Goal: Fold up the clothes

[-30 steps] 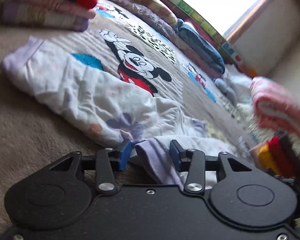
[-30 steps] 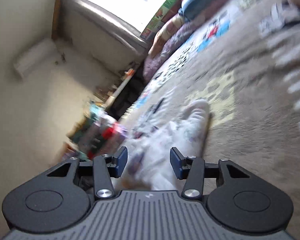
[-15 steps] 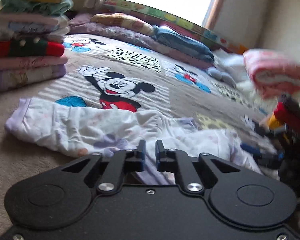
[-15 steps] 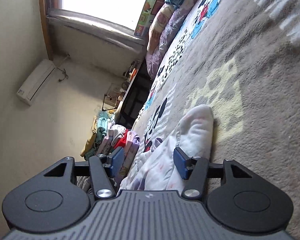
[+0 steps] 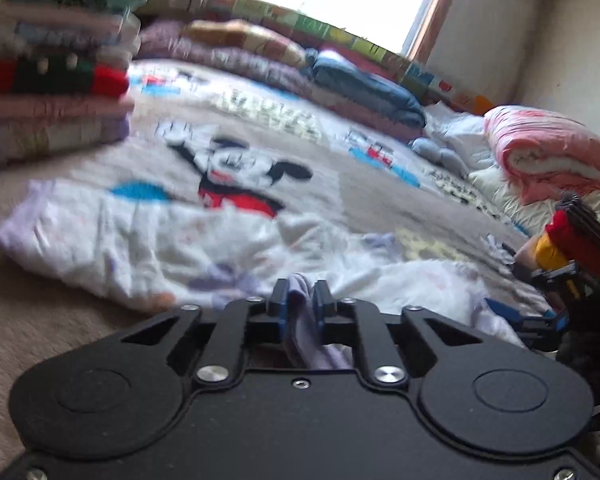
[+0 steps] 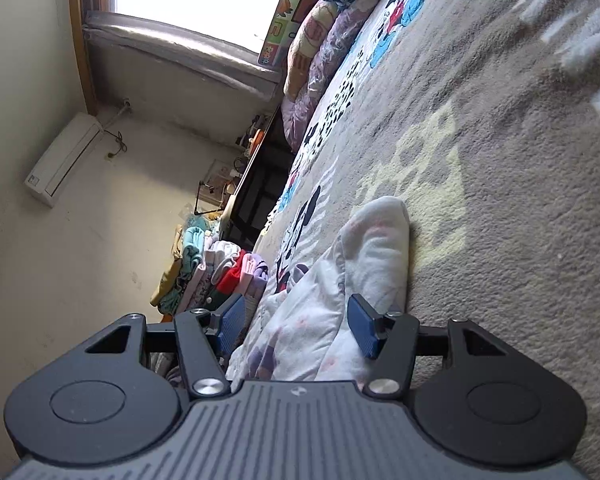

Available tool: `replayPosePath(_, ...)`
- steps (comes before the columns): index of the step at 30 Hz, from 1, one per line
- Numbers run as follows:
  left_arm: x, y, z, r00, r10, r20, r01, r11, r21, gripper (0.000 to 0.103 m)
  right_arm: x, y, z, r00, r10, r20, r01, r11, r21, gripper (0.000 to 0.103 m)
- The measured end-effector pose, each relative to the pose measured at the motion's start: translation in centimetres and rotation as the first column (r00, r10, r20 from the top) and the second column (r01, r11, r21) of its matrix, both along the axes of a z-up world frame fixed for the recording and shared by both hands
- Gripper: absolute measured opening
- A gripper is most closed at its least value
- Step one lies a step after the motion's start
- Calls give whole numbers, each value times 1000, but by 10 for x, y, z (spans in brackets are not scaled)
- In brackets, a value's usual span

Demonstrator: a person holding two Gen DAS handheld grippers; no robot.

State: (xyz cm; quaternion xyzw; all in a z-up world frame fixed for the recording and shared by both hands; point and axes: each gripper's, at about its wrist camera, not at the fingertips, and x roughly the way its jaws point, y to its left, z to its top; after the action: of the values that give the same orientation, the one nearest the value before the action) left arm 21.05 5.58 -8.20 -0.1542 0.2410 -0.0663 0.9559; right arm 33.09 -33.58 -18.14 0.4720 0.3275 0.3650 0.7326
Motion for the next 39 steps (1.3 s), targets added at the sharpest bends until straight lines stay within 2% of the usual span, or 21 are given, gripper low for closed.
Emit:
replayPosePath(4, -21, -24, 35, 988, -99, 119, 98, 995, 20, 3, 0, -5, -4, 1000, -13, -22, 14, 999, 41, 57)
replayPosePath(7, -39, -50, 60, 962, -187, 198, 177, 982, 71, 2, 1, -10, -7, 999, -26, -44, 30, 996, 79, 58)
replayPosePath(10, -52, -76, 78, 933, -275, 233, 254, 960, 120, 2, 2, -13, -10, 997, -35, -64, 42, 992, 118, 61)
replayPosePath(14, -65, -117, 82, 896, -389, 213, 346, 913, 215, 2, 3, -15, -13, 996, -39, -77, 51, 986, 158, 65)
replayPosePath(16, -71, -137, 77, 877, -440, 192, 384, 883, 271, 2, 4, -16, -15, 996, -42, -83, 57, 982, 183, 66)
replayPosePath(18, -77, -158, 69, 853, -496, 161, 424, 839, 339, 2, 6, -19, -17, 995, -46, -85, 63, 974, 219, 67)
replayPosePath(23, -95, -200, 41, 785, -616, 57, 509, 696, 507, 2, 16, -22, -16, 995, -56, -84, 74, 971, 225, 66)
replayPosePath(27, -106, -214, 19, 754, -657, -17, 543, 608, 579, 1, 27, -19, -15, 995, -50, -83, 66, 976, 206, 66)
replayPosePath(31, -111, -223, 5, 734, -677, -62, 561, 552, 617, 1, 37, -16, -13, 995, -47, -86, 61, 984, 167, 66)
replayPosePath(34, -112, -223, -1, 726, -683, -85, 576, 536, 617, 1, 44, -13, -9, 995, -47, -84, 58, 988, 146, 66)
replayPosePath(39, -118, -224, -6, 712, -692, -118, 588, 496, 640, 1, 48, -8, -5, 997, -41, -67, 48, 993, 104, 66)
